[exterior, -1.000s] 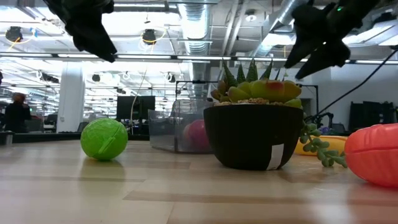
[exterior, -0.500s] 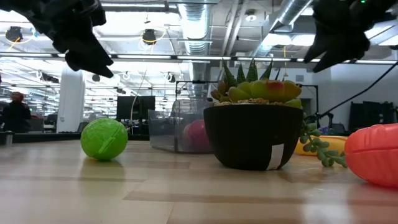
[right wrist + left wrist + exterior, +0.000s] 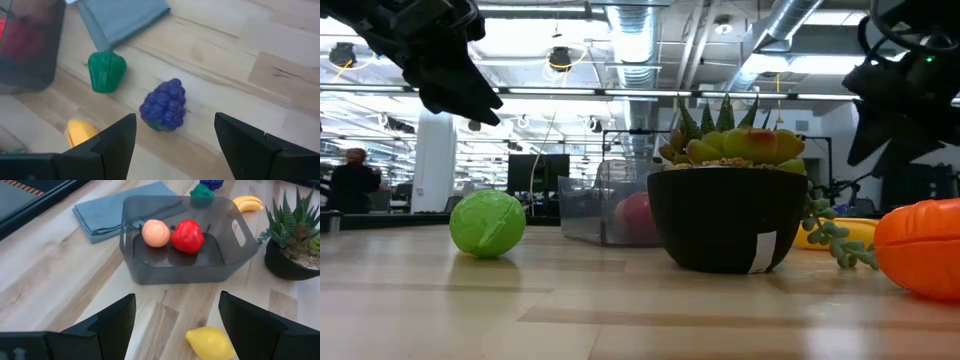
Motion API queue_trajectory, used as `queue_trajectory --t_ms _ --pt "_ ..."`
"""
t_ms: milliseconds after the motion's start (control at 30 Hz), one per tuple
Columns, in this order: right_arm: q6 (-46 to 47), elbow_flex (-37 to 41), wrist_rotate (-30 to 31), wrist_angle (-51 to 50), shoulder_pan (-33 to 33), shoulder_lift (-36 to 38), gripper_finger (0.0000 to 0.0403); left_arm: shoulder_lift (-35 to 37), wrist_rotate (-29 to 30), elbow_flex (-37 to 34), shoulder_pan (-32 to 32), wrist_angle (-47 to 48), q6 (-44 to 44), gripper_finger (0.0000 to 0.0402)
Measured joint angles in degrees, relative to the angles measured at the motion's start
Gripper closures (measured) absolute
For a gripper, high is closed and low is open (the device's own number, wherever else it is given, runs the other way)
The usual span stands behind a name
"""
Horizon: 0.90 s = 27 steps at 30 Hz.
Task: Pick and placing Produce into tupperware
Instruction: Put the violet grapes into the black bin
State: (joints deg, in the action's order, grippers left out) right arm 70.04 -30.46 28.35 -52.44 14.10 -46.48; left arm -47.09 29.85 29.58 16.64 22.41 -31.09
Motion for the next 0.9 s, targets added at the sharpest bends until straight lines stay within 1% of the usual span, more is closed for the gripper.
queue_trajectory --t_ms 100,200,467,633,767,900 --pt "-2.0 0.0 -0.15 2.75 -1.24 0.02 0.0112 0.0 0.18 0.0 0.0 -0.01 0.0 0.0129" --pt "-3.31 0.0 -1.7 3.8 -3.43 0.02 0.0112 0.0 0.7 0.0 0.0 -0.02 -0.01 0.0129" --pt "-6.92 0.0 -7.08 3.73 -10.28 -0.06 0.0112 0.0 1.02 0.03 0.0 -0.04 -0.17 0.0129" --pt "-10.41 0.0 -10.71 5.57 -14.55 -0.07 0.0112 0.0 1.17 0.07 0.0 1.56 -0.2 0.0129" --pt "-10.66 0.0 -12.24 5.79 -16.66 -0.21 0.0112 0.0 1.27 0.07 0.0 2.77 -0.22 0.0129" --pt "-11.86 0.0 -16.64 6.11 -18.01 -2.07 0.0112 0.0 1.78 0.09 0.0 2.8 -0.18 0.0129"
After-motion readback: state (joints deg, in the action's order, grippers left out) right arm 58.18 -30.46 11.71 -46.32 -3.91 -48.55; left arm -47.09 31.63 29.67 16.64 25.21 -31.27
